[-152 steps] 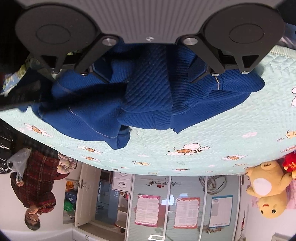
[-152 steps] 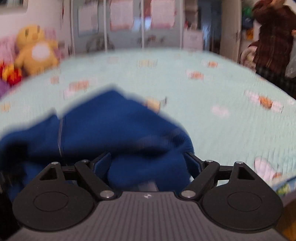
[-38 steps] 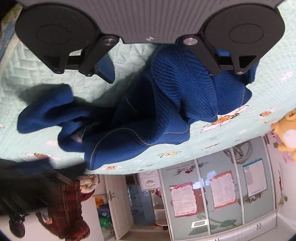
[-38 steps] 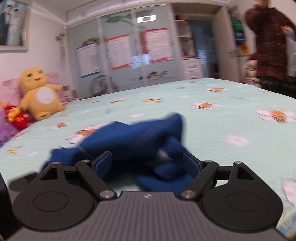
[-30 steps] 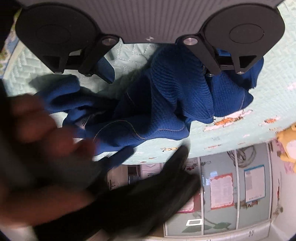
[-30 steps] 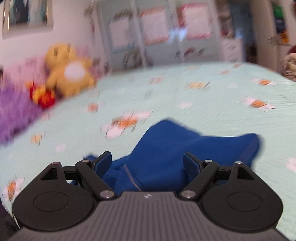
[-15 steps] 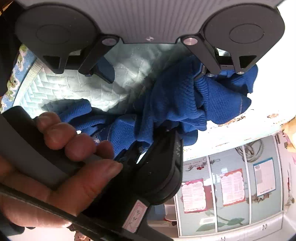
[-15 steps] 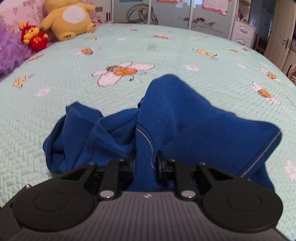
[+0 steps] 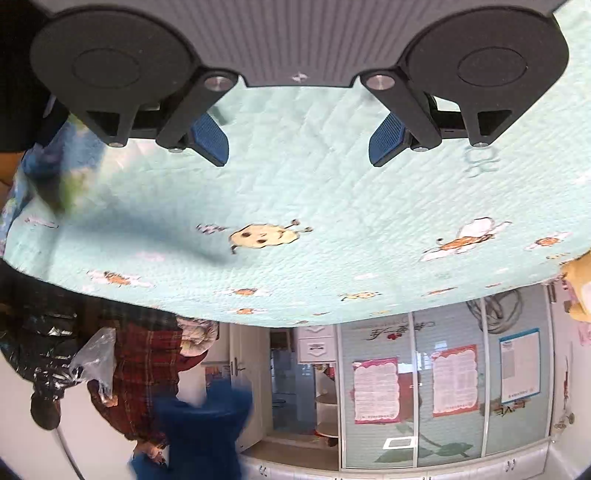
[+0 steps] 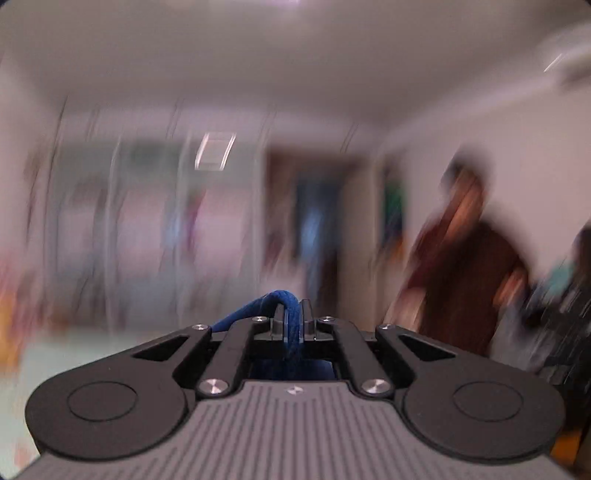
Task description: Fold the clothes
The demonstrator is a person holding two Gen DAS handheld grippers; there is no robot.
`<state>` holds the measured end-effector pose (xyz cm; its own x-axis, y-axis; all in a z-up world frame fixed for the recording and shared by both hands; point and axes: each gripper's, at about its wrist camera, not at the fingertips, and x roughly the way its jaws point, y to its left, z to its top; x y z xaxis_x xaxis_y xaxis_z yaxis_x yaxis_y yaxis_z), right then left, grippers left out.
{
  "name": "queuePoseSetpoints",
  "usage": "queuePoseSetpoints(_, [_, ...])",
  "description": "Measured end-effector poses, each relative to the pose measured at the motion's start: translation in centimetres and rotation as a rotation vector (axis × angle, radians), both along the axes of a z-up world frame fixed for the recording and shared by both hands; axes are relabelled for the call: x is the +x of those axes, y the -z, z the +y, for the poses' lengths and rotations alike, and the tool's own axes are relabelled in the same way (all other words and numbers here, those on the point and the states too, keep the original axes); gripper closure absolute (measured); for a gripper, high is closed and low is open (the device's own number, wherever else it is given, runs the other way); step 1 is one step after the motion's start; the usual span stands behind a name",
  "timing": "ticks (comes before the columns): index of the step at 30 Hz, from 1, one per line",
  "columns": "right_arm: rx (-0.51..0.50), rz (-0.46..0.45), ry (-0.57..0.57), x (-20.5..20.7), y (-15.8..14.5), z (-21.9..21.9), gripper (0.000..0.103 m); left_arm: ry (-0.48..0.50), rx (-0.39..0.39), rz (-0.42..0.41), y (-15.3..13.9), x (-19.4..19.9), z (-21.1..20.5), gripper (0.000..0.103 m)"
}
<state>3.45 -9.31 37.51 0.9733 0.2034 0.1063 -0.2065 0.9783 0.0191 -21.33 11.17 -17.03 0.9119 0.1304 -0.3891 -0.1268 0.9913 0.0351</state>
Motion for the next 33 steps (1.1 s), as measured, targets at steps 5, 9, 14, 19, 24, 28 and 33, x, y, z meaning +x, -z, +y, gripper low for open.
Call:
queuePoseSetpoints(5, [-0.057, -0.163, 0.002, -5.7, -0.3, -3.2, 0.1, 0.022, -0.074, -0.002, -0.4, 0.0, -0.3, 0.016])
queuePoseSetpoints(9, [-0.113, -0.091, -0.01, -5.7, 4.7, -2.7, 0.1, 0.053, -0.053, -0.023, -1.2, -1.0, -1.7, 0.016])
queuePoseSetpoints(14, [-0.177, -0.005, -0.027, -5.8, 10.8, -2.0, 0.1, 0.054, -0.056, -0.053, -2.1, -1.8, -2.2, 0.016])
queuePoseSetpoints(19, [-0.143, -0.015, -0.116, -7.3, 11.3, -0.1, 0.103, 0.018, -0.097, -0.079, -3.2, -1.9, -1.2, 0.016])
queuePoseSetpoints(24, [-0.148, 0.075, -0.142, -7.4, 12.3, 1.1, 0.087, 0.009, -0.116, -0.071, -3.3, -2.5, -0.5, 0.016])
queuePoseSetpoints(28, [-0.158, 0.245, -0.133, -5.4, 17.1, -0.2, 0.038, 0.027, -0.12, -0.058, -3.4, -2.4, -0.5, 0.016])
queuePoseSetpoints(33, [-0.118, 0.499, -0.096, -4.1, 28.3, -3.0, 0.038, 0.064, -0.147, -0.045, -4.1, -1.6, -0.9, 0.015])
